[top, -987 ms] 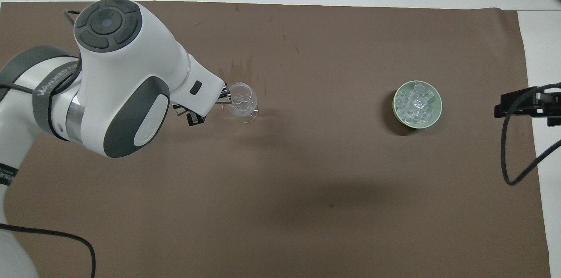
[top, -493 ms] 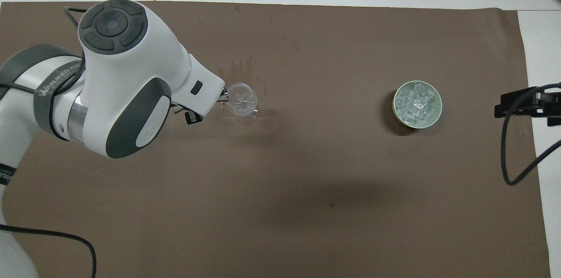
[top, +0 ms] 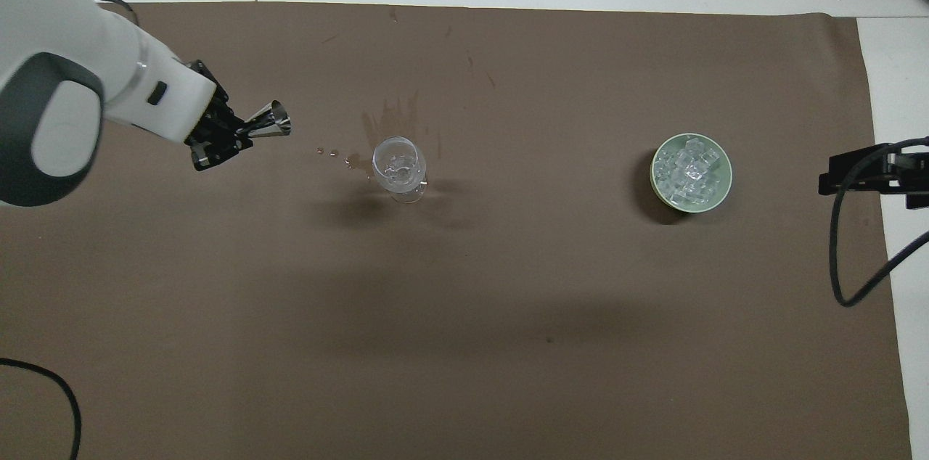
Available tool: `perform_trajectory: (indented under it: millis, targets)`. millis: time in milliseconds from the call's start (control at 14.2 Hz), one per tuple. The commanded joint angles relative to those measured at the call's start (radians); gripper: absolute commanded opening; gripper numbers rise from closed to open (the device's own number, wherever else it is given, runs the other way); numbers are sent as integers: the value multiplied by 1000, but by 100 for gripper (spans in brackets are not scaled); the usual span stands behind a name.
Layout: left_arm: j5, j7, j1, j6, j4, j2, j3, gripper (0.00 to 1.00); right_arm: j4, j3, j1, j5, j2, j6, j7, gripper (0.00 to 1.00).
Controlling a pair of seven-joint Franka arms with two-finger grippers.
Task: Pour wine and add ice with both arms
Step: 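Carry the jigger with the left gripper back to its spot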
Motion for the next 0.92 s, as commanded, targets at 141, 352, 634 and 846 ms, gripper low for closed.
perform_trajectory:
  millis: [141,352,634,846]
  targets:
    - [-226,402,232,-38,-5,75,-11,4,-17,-2,-4,4,-14,20,-29,100]
    - [-445,697,404,-97,-8,182,-9,3,-17,0,-4,4,-14,20,-29,100]
    - [-627,900,548,-202,-24,331,-12,3,-21,1,-2,4,-23,9,-33,100]
    - [-780,1001,605,-292,-24,453,-18,2,-75,4,1,5,-23,82,-38,100]
